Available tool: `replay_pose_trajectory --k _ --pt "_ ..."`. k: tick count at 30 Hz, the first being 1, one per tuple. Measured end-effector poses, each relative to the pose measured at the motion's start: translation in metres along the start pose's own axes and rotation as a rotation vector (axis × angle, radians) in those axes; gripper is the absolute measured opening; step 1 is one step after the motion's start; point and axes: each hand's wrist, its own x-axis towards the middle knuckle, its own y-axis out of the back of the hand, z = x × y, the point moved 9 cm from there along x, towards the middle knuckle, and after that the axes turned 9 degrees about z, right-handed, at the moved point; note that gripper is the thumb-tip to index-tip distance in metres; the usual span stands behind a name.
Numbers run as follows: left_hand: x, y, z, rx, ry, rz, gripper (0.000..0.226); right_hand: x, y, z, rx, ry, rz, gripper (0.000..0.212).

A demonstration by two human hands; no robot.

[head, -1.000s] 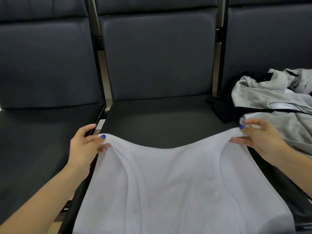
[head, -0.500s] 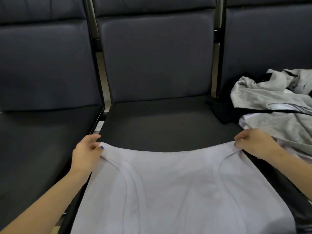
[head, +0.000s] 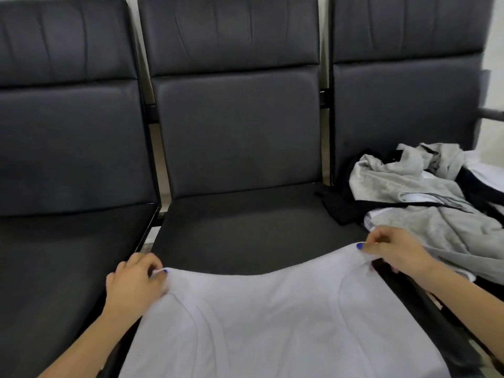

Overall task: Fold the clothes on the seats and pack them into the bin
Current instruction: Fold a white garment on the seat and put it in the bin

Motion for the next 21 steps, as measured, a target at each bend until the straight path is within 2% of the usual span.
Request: replay_pose_trajectory --k 2,4,9,13,15,19,21 --pt "0.004 0.02 -0.001 -0.221 0.089 0.073 0.015 -0.002 0.014 -0.02 0.085 0.061 0.01 0.029" --pt "0.01 0.045 0.011 -0.375 0.09 0.134 0.01 -0.001 0.031 -0.04 0.104 0.114 0.023 0.028" --pt "0.047 0.115 0.048 -0.495 0.051 0.21 0.004 0.02 0.069 -0.08 0.017 0.124 0.052 0.019" --pt "0.084 0.152 0.058 -0.633 0.177 0.189 0.006 0.037 0.087 -0.113 0.051 0.168 0.172 0.018" --pt "0.094 0.163 0.064 -0.784 0.238 0.173 0.011 0.04 0.091 -0.125 0.159 0.151 0.249 0.018" --pt "0.1 0.173 0.077 -1.009 0.282 0.2 0.013 0.045 0.087 -0.135 0.624 0.046 0.284 0.014" --pt "0.098 0.169 0.075 -1.051 0.302 0.211 0.013 0.045 0.081 -0.131 0.685 0.023 0.308 0.012"
